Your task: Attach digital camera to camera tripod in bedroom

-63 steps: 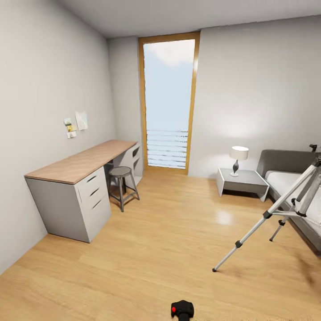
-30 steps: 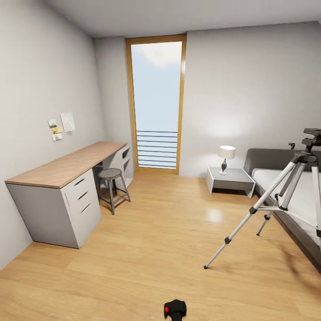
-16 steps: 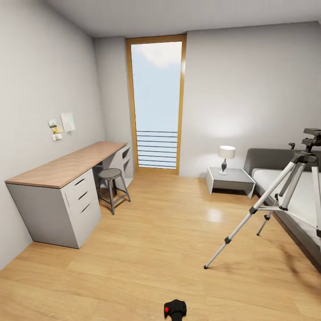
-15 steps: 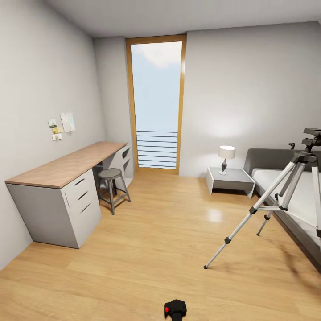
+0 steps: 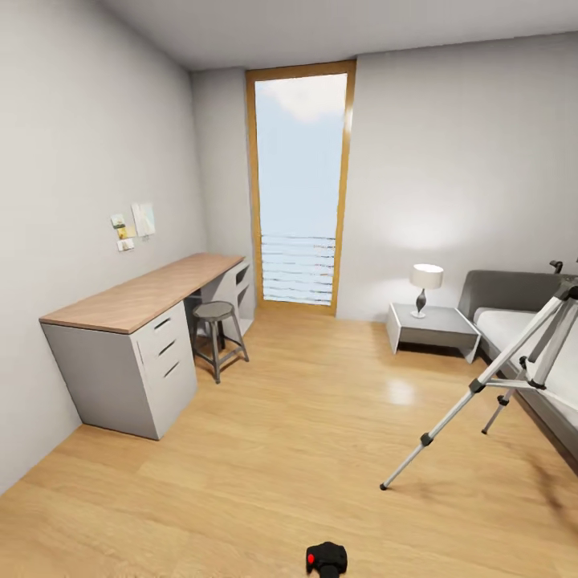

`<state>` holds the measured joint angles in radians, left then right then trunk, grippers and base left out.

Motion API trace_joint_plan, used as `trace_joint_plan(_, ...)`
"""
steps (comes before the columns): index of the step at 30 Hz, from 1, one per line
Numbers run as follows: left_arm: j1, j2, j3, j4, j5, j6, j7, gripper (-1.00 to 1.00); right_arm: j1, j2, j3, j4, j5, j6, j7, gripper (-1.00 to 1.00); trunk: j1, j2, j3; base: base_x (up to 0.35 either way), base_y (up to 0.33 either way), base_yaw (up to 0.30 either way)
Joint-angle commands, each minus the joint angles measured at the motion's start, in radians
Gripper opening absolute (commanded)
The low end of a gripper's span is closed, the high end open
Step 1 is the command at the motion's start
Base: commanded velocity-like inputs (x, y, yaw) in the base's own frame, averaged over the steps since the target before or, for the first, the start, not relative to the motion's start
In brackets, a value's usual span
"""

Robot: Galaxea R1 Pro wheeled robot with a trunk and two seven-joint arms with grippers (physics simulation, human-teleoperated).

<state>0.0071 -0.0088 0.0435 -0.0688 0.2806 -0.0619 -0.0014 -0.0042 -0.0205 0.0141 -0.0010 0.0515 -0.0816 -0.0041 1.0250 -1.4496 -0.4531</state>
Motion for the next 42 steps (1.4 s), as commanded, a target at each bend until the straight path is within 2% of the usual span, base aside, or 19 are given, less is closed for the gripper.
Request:
trace_joint_plan(1,0.001,0.000,0.004,-0.002,0.003,-0.001,0.000,1.00,0.000,0.000,0.001,0.001,0.011,-0.003,0.000,1.00,0.000,0.000,-0.001,0.000,0.000,0.271)
trace_joint_plan(42,0.001,0.000,0.004,0.001,0.006,-0.021,0.000,1.00,0.000,0.000,-0.002,0.001,0.017,-0.006,0.000,1.00,0.000,0.000,-0.001,0.003,0.000,0.277)
